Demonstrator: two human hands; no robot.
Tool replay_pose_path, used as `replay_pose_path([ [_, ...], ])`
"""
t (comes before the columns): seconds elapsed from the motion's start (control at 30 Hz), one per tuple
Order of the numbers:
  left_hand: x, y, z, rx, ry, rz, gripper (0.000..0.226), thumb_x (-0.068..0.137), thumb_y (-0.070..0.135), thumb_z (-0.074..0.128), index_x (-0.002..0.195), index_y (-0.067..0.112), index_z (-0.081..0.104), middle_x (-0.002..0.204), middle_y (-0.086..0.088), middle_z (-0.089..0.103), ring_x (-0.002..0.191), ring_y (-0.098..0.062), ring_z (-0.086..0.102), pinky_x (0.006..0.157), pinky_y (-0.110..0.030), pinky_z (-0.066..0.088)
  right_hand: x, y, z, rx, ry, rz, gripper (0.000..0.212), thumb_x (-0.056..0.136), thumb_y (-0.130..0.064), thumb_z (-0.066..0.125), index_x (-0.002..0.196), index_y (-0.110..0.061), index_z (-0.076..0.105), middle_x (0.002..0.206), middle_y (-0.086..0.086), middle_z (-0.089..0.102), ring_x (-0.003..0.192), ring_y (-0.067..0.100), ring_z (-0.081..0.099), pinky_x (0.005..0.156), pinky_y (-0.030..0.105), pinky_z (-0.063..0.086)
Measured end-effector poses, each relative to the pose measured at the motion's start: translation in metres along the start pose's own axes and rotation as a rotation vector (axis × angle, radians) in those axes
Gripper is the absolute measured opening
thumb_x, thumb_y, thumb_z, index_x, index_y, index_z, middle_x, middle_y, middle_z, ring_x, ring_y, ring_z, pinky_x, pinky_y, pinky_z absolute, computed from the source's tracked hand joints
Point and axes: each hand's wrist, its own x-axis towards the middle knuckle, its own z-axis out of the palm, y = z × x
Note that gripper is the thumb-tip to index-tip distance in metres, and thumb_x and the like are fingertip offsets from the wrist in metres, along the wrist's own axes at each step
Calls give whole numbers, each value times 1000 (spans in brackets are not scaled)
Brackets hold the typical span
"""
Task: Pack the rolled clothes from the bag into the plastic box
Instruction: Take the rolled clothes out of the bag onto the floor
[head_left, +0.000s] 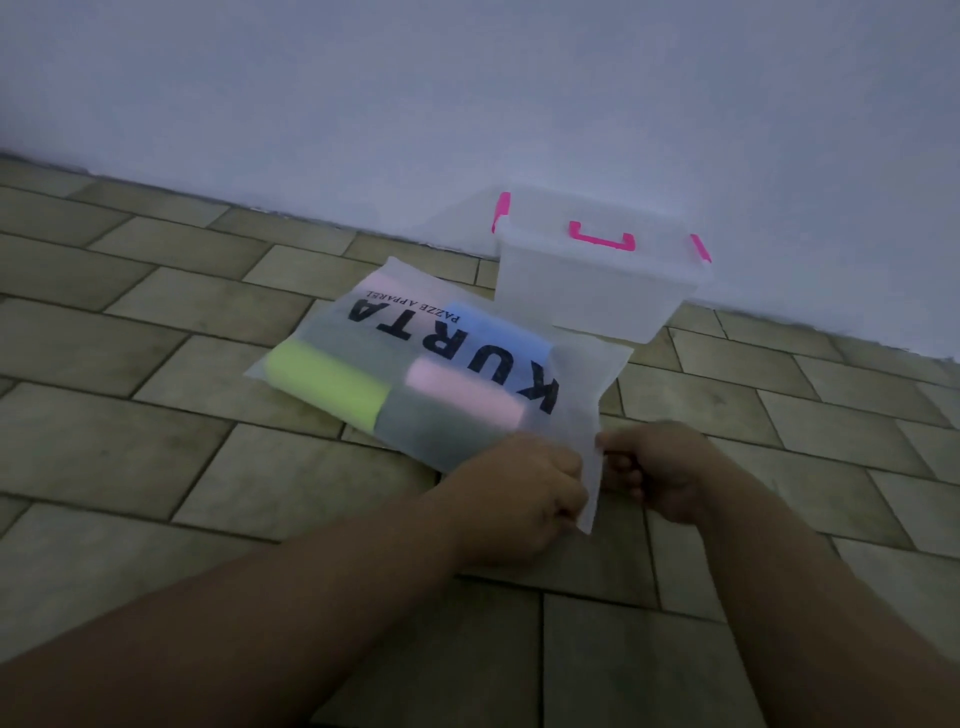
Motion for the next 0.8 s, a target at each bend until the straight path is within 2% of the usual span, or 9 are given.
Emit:
replay_pose_path([
  [0.07,-1,-2,-4,-45,-4,-34,10,86,23,63,91,15,67,96,0,61,93,-13,53,88,-30,45,25,-24,-1,21,46,-17,18,91,-12,55,74,-10,58,47,-1,37,44,11,29,41,24,27],
  [0.17,-2,-4,-8,-96,-13,-63,12,85,23,64,94,16,66,103,0,59,100,-15,53,88,-31,45,57,-49,-3,58,125,-15,23,94,-10,51,71,-11,54,47,-1,34,42,12,26,43,24,24],
  [0.33,-6,-5,-12,-138,-53,-59,12,86,19,64,95,13,67,103,0,57,95,-15,52,87,-31,45,95,-66,-20,236,316,-3,32,92,-4,45,63,-15,43,53,1,32,40,13,24,37,20,25],
  [0.43,-4,-6,-15,-139,-129,-72,13,86,21,64,97,14,65,103,1,55,92,-12,49,83,-29,43,103,-65,-20,310,374,-43,27,93,-10,49,67,-15,44,56,2,33,40,13,24,37,19,26],
  [0.53,8,-4,-19,-179,-186,-177,28,82,44,65,99,24,60,98,9,50,87,-8,49,72,-24,43,93,-60,-17,298,289,-67,23,94,-24,54,74,-15,47,56,2,34,41,13,27,37,20,28],
  [0.57,16,-3,-18,-181,-142,-236,35,78,54,64,99,27,57,94,11,49,83,-6,49,67,-22,41,85,-56,-17,305,252,-73,22,93,-28,55,77,-15,48,56,1,35,42,13,28,37,21,28],
  [0.63,34,0,-14,-29,-4,-303,47,75,67,57,101,28,51,94,9,51,80,-8,50,64,-25,42,66,-46,-16,321,210,-85,22,90,-34,58,83,-14,53,60,3,43,43,13,31,38,21,29],
  [0.7,51,10,-5,155,45,-320,51,78,60,58,112,24,45,103,1,53,84,-17,54,69,-33,46,44,-31,-12,317,179,-84,26,87,-37,62,94,-12,61,70,6,54,50,16,39,42,25,33],
  [0.8,64,14,3,136,42,-361,48,82,24,66,121,20,38,112,-7,51,88,-23,57,71,-35,45,14,-8,-10,262,119,-80,28,85,-36,63,102,-14,64,87,9,65,65,20,55,50,29,42],
])
